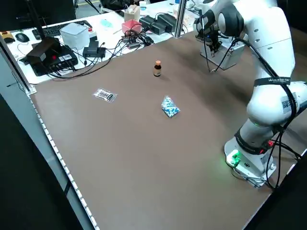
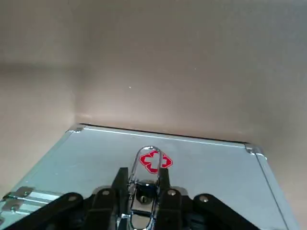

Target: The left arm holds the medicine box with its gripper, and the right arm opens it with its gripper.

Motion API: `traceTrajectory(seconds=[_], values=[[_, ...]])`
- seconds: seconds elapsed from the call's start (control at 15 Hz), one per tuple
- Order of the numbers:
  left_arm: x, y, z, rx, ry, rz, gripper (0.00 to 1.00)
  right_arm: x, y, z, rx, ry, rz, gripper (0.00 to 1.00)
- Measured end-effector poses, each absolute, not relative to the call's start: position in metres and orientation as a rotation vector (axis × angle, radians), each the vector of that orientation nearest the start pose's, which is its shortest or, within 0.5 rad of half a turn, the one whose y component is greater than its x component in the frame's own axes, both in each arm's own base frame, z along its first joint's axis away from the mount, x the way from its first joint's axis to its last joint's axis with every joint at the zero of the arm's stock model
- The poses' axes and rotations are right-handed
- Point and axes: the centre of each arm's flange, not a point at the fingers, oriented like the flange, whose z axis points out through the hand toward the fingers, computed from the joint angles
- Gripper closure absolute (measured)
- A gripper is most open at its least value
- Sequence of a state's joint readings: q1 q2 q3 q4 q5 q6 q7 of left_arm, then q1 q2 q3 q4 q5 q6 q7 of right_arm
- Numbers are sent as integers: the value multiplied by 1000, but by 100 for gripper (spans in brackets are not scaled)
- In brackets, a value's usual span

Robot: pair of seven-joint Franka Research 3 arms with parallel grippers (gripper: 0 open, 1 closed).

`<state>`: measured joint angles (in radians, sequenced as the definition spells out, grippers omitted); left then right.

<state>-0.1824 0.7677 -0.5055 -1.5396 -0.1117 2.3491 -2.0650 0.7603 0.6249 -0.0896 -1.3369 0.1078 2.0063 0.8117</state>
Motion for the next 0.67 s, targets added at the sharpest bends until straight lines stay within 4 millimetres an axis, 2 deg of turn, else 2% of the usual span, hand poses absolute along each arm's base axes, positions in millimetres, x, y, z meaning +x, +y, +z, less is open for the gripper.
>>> traceTrajectory(seconds=[0.67], values=[[592, -408, 257, 2015, 2066, -570, 70, 571, 455, 376, -3034, 314, 75, 87]])
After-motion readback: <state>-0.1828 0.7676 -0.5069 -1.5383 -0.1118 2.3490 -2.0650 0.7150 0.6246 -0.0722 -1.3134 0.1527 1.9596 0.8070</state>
